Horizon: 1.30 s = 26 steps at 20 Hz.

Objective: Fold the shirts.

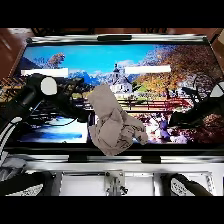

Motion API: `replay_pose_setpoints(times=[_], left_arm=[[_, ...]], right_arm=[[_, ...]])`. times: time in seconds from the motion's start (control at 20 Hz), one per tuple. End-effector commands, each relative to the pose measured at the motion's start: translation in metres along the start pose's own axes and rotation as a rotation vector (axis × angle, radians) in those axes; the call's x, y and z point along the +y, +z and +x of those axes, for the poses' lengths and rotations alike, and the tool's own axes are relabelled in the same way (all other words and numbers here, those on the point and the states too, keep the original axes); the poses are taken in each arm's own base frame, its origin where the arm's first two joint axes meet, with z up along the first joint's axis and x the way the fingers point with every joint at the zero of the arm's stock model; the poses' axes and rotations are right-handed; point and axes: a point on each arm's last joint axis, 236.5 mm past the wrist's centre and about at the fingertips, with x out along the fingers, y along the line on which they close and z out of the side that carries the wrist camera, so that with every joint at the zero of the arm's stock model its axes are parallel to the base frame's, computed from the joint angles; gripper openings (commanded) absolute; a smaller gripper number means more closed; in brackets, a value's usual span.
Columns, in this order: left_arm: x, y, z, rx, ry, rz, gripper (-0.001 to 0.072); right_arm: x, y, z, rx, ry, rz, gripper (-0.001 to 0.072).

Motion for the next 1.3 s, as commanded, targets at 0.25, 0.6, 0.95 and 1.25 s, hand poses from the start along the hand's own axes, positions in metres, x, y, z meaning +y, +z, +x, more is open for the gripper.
replay_pose_setpoints(times=[0.25, 0.6, 0.95, 1.25], left_arm=[[0.004, -0.026, 0.099, 0.037, -0.3, -0.193, 0.0663], [-0.005, -0.008, 0.136, 0.029, -0.378, -0.191, 0.059], [-0.003, 0.001, 0.139, -0.004, -0.378, -0.203, 0.0041], [-0.004, 0.002, 0.134, -0.015, -0.379, -0.186, 0.0038]], right_arm=[[0.01, -0.011, 0.044, -0.009, 0.252, 0.128, 0.0594], [0.017, -0.014, 0.056, -0.001, 0.293, 0.166, 0.0595], [0.037, -0.021, 0.102, 0.022, 0.259, 0.123, 0.0594], [0.076, -0.005, 0.13, -0.033, 0.253, 0.01, 0.0594]])
